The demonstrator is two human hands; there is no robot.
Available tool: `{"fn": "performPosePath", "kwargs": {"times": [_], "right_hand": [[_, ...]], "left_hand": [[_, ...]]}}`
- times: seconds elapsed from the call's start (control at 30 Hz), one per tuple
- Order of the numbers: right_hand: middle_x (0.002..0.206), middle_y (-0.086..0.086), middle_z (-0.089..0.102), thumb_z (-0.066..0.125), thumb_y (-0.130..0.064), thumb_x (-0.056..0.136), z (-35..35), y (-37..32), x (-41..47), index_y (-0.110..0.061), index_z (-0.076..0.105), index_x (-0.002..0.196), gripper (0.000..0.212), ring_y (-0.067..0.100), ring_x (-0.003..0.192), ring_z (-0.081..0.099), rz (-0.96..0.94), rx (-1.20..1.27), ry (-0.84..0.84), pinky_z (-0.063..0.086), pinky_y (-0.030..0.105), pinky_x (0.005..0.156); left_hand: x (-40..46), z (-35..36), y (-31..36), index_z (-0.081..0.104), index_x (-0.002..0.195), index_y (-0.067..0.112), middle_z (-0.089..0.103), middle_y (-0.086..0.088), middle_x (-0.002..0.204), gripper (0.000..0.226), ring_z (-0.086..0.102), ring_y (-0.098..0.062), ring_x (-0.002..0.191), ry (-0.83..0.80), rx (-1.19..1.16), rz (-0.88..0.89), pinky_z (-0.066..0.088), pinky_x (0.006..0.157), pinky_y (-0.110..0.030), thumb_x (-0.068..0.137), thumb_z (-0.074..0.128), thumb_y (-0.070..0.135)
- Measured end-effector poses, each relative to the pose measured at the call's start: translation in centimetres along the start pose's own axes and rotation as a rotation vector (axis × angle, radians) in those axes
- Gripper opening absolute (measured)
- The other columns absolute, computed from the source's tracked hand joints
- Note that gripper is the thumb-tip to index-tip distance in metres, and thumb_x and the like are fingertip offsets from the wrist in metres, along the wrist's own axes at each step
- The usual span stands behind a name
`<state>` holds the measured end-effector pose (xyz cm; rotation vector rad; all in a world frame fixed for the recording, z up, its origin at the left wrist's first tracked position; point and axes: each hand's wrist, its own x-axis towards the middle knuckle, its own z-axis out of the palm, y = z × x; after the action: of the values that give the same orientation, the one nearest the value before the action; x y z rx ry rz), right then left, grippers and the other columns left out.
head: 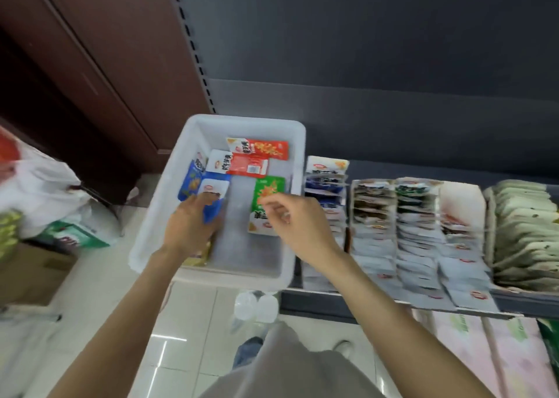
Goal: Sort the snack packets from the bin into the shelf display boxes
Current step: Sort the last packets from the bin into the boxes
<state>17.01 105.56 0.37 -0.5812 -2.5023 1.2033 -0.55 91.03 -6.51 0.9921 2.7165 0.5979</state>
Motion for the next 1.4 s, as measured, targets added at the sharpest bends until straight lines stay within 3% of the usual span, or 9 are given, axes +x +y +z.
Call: {"fn": "performPosePath", "kwargs": {"times": [0.4, 0.57, 0.67, 0.77, 0.93, 1.07, 1.17, 1.27, 1.4], "right_hand": [[0.155, 0.02, 0.008, 0.057, -0.03, 0.091, 13.8, 4.5, 9.4, 0.0, 0.011, 0.148, 0.078, 0.041, 0.139, 0.017, 0.695, -0.593, -0.177, 0.028, 0.049, 0.109], [0.156, 0.016, -0.006, 0.059, -0.021, 0.09, 15.1, 4.3, 8.3, -0.022, 0.029, 0.142, 0.06, 0.046, 0.139, 0.007, 0.609, -0.64, -0.302, 0.029, 0.059, 0.106], [0.154, 0.019, -0.006, 0.062, -0.012, 0.087, 14.9, 3.9, 7.8, -0.02, 0.033, 0.137, 0.058, 0.048, 0.13, 0.024, 0.613, -0.614, -0.137, 0.037, 0.054, 0.101], [0.146, 0.025, 0.01, 0.07, -0.008, 0.08, 14.1, 3.4, 7.8, -0.02, 0.022, 0.141, 0.079, 0.044, 0.118, 0.038, 0.671, -0.517, -0.006, 0.04, 0.046, 0.097], [0.115, 0.017, 0.06, 0.056, -0.003, 0.089, 11.5, 2.1, 7.0, -0.022, 0.032, 0.141, 0.06, 0.034, 0.103, 0.059, 0.568, -0.282, 0.073, 0.049, 0.037, 0.079], [0.1, 0.004, 0.069, 0.075, -0.017, 0.079, 7.9, -0.5, 5.5, -0.02, 0.056, 0.119, 0.044, 0.019, 0.09, 0.062, 0.389, -0.171, 0.06, 0.048, 0.03, 0.076], [0.076, -0.006, 0.068, 0.081, -0.021, 0.073, 4.2, -2.6, 3.8, -0.014, 0.069, 0.083, 0.017, 0.01, 0.07, 0.06, 0.327, 0.095, 0.05, 0.044, 0.022, 0.062], [0.078, -0.01, 0.071, 0.08, -0.013, 0.072, 1.5, -3.7, 2.5, -0.022, 0.069, 0.081, 0.017, 0.008, 0.072, 0.067, 0.37, 0.416, 0.222, 0.053, 0.027, 0.066], [0.085, -0.002, 0.073, 0.072, -0.003, 0.075, -0.2, -3.6, 0.6, -0.017, 0.068, 0.096, 0.025, 0.013, 0.075, 0.069, 0.456, 0.924, 0.478, 0.055, 0.028, 0.06]], "left_hand": [[3.9, 1.3, -4.1, 0.036, 0.14, 0.015, 0.033, -0.003, 0.146, 0.053, 0.034, -0.028, 0.131, -0.413, 0.258, 0.16, 0.045, 0.096, -0.041, 0.092, 0.052, 0.033], [3.5, 1.6, -4.3, 0.03, 0.143, 0.016, 0.025, -0.002, 0.15, 0.057, 0.029, -0.026, 0.134, -0.425, 0.251, 0.165, 0.044, 0.096, -0.041, 0.093, 0.05, 0.034], [3.6, 1.7, -4.3, 0.032, 0.142, 0.017, 0.027, -0.002, 0.149, 0.055, 0.03, -0.026, 0.133, -0.413, 0.233, 0.157, 0.044, 0.096, -0.041, 0.094, 0.049, 0.034], [3.4, 1.5, -4.1, 0.034, 0.141, 0.017, 0.03, -0.002, 0.148, 0.051, 0.032, -0.026, 0.131, -0.391, 0.212, 0.141, 0.045, 0.094, -0.041, 0.094, 0.048, 0.034], [3.3, 1.5, -4.0, 0.039, 0.14, 0.019, 0.039, -0.002, 0.144, 0.052, 0.035, -0.023, 0.132, -0.204, -0.08, 0.14, 0.043, 0.097, -0.037, 0.092, 0.057, 0.029], [3.2, -1.0, -2.7, 0.034, 0.14, 0.032, 0.036, 0.01, 0.14, 0.064, 0.036, -0.002, 0.127, -0.073, -0.723, 0.114, 0.038, 0.098, -0.019, 0.086, 0.067, 0.026], [2.8, -3.5, -1.2, 0.048, 0.129, 0.028, 0.052, 0.011, 0.131, 0.05, 0.052, -0.004, 0.116, -0.244, -1.038, 0.082, 0.051, 0.083, -0.018, 0.083, 0.066, 0.019], [2.5, -5.0, 0.9, 0.065, 0.105, 0.014, 0.073, 0.008, 0.095, 0.019, 0.067, -0.008, 0.087, -0.369, -1.147, 0.066, 0.051, 0.071, -0.018, 0.086, 0.062, 0.01], [2.3, -5.6, 4.3, 0.064, 0.106, 0.006, 0.07, 0.008, 0.082, 0.021, 0.06, -0.007, 0.059, -0.31, -1.196, 0.079, 0.05, 0.061, -0.017, 0.086, 0.063, 0.011]]}}
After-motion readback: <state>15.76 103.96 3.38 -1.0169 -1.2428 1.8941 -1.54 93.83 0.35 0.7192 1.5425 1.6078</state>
